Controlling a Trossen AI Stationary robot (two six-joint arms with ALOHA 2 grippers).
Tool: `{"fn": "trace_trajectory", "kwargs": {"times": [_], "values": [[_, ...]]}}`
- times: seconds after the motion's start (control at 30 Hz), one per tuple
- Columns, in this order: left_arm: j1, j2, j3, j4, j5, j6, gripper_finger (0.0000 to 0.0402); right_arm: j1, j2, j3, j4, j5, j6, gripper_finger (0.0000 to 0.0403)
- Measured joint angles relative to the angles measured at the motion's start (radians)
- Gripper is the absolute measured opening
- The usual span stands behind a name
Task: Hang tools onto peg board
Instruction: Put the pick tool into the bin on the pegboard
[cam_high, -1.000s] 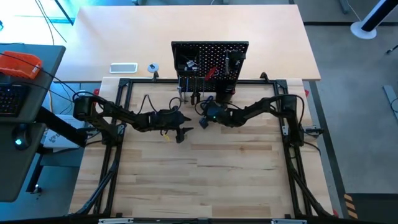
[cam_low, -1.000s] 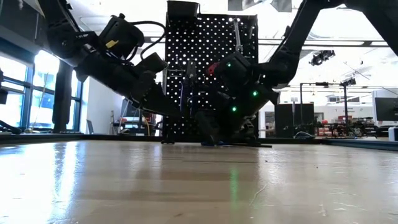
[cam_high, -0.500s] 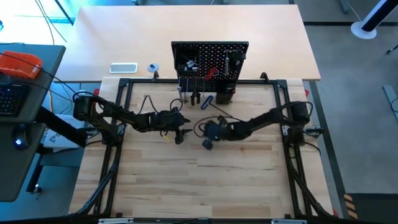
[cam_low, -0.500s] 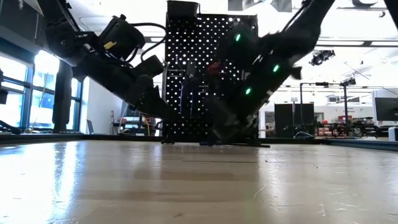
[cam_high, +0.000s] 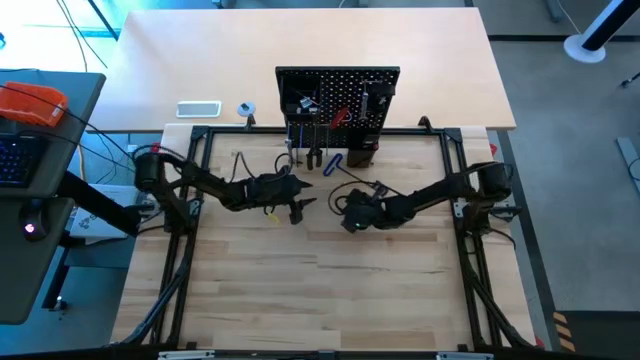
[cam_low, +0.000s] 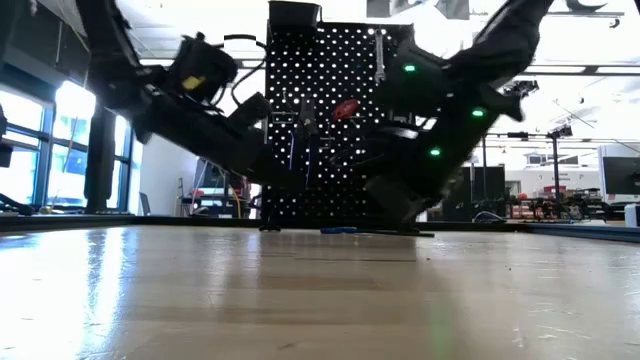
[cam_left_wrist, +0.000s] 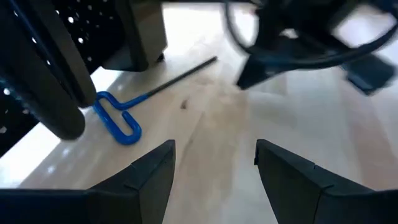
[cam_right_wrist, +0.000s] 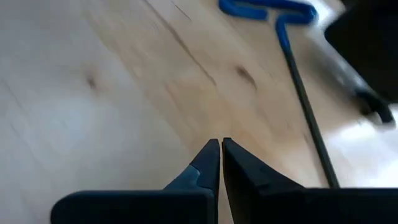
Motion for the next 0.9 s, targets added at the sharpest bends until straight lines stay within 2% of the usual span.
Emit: {"fn": "trace_trajectory", "kwargs": {"times": [0.13,0.23,0.33,0.5,0.7,0.9], "values": [[0.023,0.111,0.064,0.037,-0.005,-0.001,0.0216,0.036,-0.062,-0.100,0.014,0.073,0.115,0.0013],[0.037,0.193,0.123,0.037,-0.043,-0.014,0.0214,0.061,-0.132,-0.172,0.034,0.156,0.190,0.0013],[0.053,0.266,0.174,0.037,-0.086,-0.034,0.0205,0.073,-0.200,-0.235,0.067,0.192,0.212,0.0013],[0.072,0.338,0.248,0.044,-0.121,-0.048,0.0186,0.073,-0.283,-0.303,0.111,0.209,0.212,0.0013],[0.078,0.360,0.305,0.093,-0.165,-0.014,0.0171,0.073,-0.300,-0.341,0.127,0.213,0.211,0.0013],[0.114,0.428,0.394,-0.016,-0.187,-0.030,0.0169,0.073,-0.297,-0.347,0.147,0.215,0.195,0.0013]]}}
